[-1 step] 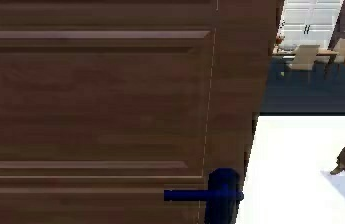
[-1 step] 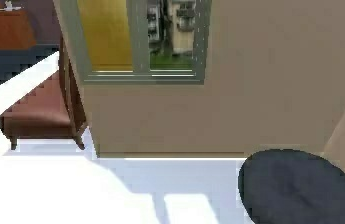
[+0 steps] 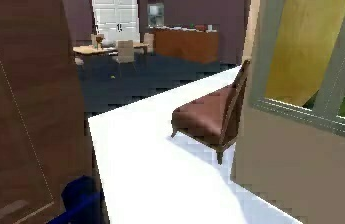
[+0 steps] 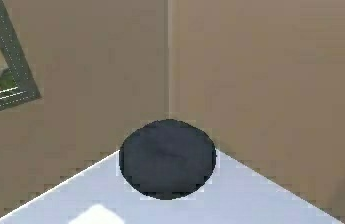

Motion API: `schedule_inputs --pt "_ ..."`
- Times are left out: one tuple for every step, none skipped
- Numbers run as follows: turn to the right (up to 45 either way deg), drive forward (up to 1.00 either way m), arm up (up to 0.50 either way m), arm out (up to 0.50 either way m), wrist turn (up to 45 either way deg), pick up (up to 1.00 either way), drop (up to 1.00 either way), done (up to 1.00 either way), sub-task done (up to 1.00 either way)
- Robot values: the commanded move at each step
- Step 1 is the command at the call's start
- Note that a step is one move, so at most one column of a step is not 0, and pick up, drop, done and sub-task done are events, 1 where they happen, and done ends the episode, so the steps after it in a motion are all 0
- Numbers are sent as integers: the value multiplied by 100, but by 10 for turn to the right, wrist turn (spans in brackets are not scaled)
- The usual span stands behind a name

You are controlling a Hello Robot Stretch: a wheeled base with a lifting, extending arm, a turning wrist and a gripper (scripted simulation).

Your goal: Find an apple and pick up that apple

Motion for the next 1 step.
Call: schedule_inputs --pt "300 0 0 0 0 0 0 0 0"
